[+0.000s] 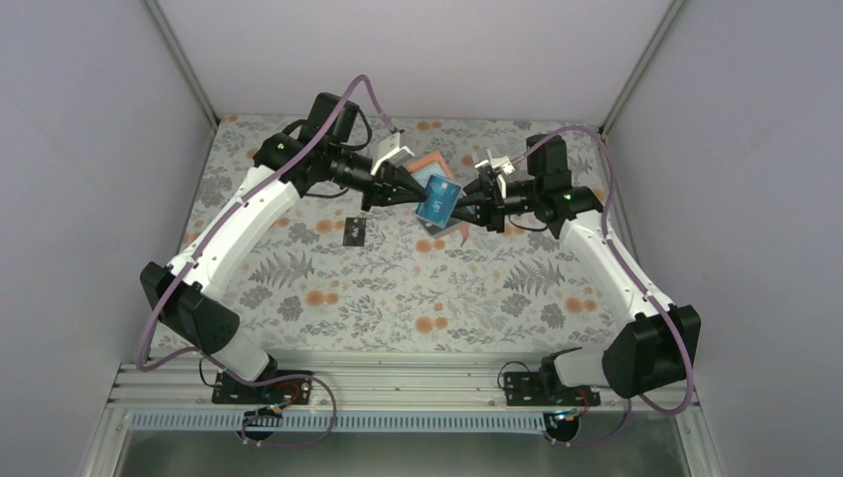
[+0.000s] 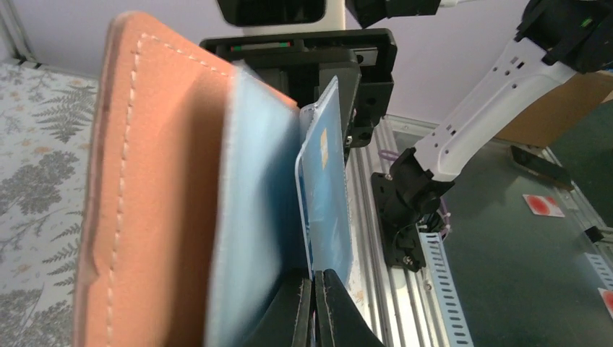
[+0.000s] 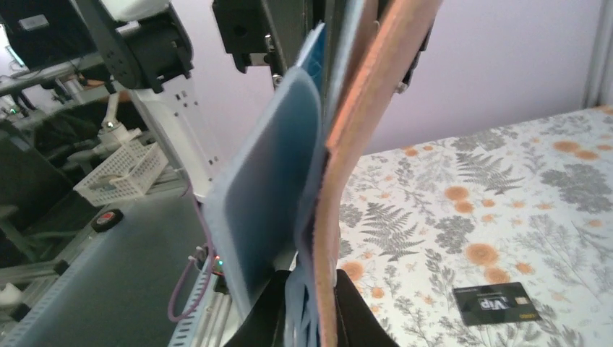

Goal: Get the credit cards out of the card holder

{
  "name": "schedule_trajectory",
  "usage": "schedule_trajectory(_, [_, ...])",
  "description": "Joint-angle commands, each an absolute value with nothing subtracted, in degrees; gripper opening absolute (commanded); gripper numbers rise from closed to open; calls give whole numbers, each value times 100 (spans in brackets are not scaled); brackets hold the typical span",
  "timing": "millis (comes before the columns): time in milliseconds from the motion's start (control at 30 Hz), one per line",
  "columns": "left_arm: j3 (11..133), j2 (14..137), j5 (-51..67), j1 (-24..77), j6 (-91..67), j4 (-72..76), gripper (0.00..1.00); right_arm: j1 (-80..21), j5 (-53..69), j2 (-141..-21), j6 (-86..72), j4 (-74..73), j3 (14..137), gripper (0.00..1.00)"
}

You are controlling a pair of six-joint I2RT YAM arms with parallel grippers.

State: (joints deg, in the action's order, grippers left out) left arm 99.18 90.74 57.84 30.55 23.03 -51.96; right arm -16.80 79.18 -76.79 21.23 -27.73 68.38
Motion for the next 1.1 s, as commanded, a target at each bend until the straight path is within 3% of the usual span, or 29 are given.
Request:
schedule_trajectory(0, [9761,9006,5486,3033,2322,-4880,2,-1770,7723,-7568,1407,-2173,6856,4])
schedule_trajectory(233, [10027,9035,5257,3036,3290,-5601,2,-1774,7467,-7713,1501,-2432,6903,4])
schedule_trajectory(567, [10929,9361,3086,3034,4989,-6918,2,-1821,7193,-7820,1723,-2748,6963,4])
schedule_trajectory(767, [12037,9742,3153,3019,5390,-7775,2,-1862,6965,-7815,1724,-2725,6934,4])
schedule_trajectory(1067, [12130,9718,2884,2872,5629,-7778,2,-1887,6870,-7810,1730,-2736,6932,4])
